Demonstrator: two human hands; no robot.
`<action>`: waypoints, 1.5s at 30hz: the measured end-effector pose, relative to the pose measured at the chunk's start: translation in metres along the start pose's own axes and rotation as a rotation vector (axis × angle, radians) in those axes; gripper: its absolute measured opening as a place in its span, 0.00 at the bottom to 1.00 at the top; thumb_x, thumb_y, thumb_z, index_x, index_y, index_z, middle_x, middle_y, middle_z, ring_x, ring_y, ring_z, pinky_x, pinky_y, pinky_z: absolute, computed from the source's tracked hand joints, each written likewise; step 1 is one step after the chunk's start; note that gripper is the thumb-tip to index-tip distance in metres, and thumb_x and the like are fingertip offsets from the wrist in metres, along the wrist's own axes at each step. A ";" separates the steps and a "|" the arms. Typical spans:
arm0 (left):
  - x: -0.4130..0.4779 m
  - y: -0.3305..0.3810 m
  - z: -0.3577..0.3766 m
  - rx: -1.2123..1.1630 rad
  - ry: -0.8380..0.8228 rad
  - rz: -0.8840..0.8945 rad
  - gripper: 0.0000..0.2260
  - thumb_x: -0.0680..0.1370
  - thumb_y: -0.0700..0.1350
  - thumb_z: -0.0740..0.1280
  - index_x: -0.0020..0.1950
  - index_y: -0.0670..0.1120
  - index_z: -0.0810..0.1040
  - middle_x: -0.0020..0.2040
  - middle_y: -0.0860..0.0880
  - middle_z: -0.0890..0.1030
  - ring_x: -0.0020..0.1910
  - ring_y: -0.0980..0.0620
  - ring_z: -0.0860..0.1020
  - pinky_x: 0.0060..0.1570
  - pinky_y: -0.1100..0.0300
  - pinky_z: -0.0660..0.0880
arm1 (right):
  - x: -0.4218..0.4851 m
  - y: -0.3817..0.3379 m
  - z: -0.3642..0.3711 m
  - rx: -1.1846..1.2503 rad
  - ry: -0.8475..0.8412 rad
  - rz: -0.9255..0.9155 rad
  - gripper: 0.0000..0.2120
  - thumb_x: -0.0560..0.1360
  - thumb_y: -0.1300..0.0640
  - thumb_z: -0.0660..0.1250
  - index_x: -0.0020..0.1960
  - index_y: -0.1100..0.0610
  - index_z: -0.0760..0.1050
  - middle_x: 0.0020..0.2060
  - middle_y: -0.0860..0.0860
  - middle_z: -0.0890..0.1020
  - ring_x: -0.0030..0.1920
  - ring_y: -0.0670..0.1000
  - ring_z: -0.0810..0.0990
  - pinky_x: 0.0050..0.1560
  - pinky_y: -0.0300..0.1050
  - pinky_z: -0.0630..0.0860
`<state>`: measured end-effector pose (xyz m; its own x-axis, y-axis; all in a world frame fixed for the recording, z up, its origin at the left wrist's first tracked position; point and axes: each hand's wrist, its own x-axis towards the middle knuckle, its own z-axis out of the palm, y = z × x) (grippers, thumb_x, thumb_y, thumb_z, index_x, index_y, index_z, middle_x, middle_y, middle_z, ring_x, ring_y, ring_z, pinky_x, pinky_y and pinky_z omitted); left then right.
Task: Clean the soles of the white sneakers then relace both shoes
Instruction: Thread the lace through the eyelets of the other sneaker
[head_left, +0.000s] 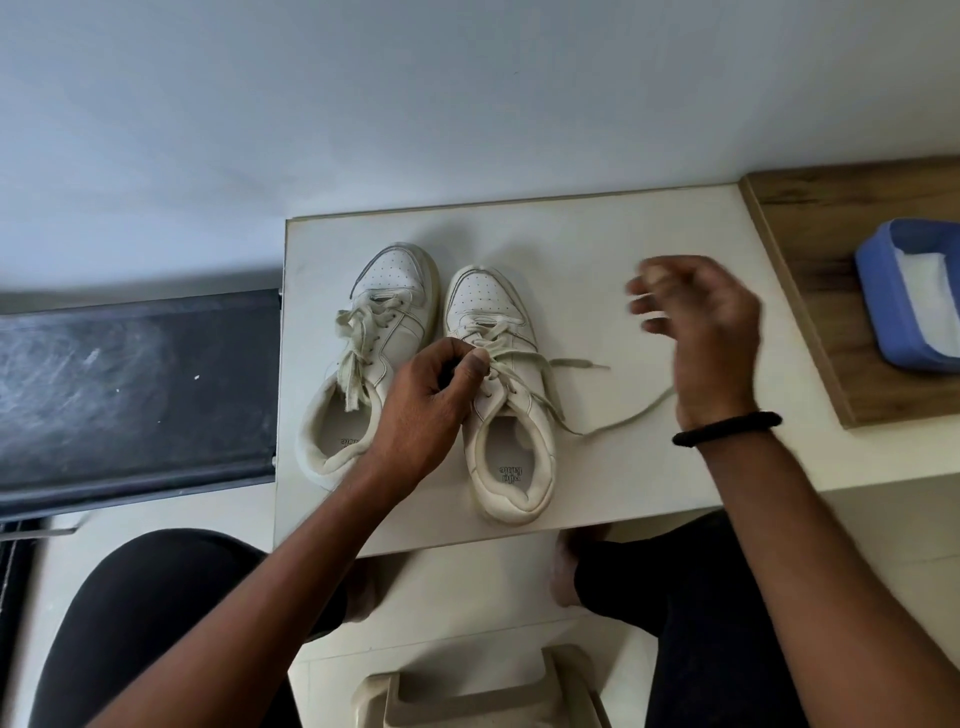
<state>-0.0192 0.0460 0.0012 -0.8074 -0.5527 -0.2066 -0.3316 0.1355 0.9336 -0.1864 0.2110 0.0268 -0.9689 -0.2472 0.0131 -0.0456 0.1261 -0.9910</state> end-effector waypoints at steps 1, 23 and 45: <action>0.000 0.000 0.000 -0.004 -0.001 -0.001 0.12 0.86 0.48 0.65 0.45 0.46 0.81 0.39 0.35 0.81 0.33 0.50 0.74 0.35 0.52 0.73 | -0.009 -0.003 0.010 -0.099 -0.150 -0.098 0.07 0.75 0.56 0.69 0.49 0.59 0.82 0.40 0.52 0.85 0.39 0.52 0.83 0.40 0.44 0.77; -0.010 0.032 -0.098 0.742 0.137 0.416 0.10 0.80 0.52 0.70 0.48 0.47 0.87 0.42 0.50 0.79 0.37 0.48 0.77 0.39 0.54 0.73 | -0.031 0.005 0.029 -0.461 -0.630 -0.158 0.05 0.78 0.61 0.70 0.44 0.59 0.83 0.35 0.46 0.85 0.38 0.42 0.85 0.46 0.36 0.79; -0.017 0.011 -0.001 0.974 0.091 0.506 0.11 0.78 0.42 0.72 0.60 0.49 0.83 0.57 0.49 0.83 0.67 0.42 0.78 0.69 0.26 0.53 | -0.028 0.004 0.022 -0.450 -0.666 -0.191 0.04 0.77 0.61 0.72 0.48 0.58 0.85 0.38 0.48 0.87 0.41 0.44 0.86 0.51 0.47 0.83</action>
<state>-0.0087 0.0562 0.0152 -0.9328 -0.3034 0.1944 -0.2479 0.9319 0.2649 -0.1544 0.1977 0.0192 -0.5940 -0.8031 -0.0459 -0.4253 0.3620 -0.8295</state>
